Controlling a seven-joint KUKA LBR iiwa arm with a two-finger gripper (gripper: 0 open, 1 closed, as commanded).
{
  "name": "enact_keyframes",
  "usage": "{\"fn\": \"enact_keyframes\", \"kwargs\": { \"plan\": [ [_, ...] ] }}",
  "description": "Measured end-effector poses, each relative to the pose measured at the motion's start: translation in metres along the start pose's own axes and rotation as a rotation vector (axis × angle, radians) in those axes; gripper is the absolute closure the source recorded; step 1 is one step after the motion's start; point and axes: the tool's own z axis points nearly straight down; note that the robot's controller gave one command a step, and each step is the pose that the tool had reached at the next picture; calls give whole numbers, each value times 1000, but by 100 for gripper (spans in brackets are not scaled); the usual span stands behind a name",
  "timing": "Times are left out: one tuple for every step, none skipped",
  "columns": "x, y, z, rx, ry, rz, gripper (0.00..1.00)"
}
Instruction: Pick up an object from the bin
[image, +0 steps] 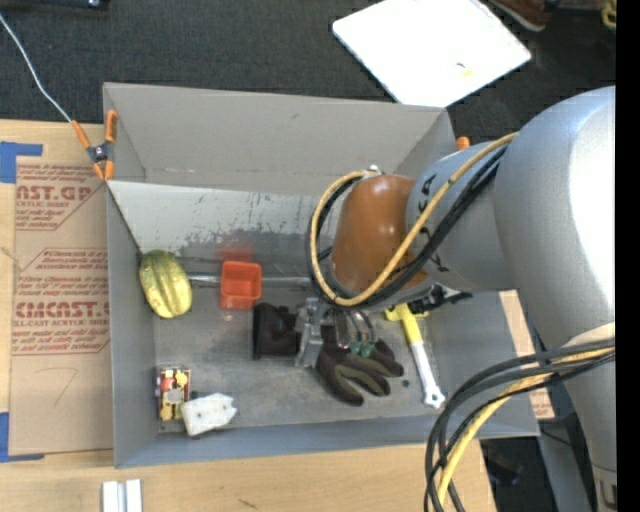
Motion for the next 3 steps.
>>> {"fn": "enact_keyframes", "kwargs": {
  "plan": [
    [0,0,0,0,0,0,100],
    [0,0,0,0,0,0,100],
    [0,0,0,0,0,0,100]
  ]
}}
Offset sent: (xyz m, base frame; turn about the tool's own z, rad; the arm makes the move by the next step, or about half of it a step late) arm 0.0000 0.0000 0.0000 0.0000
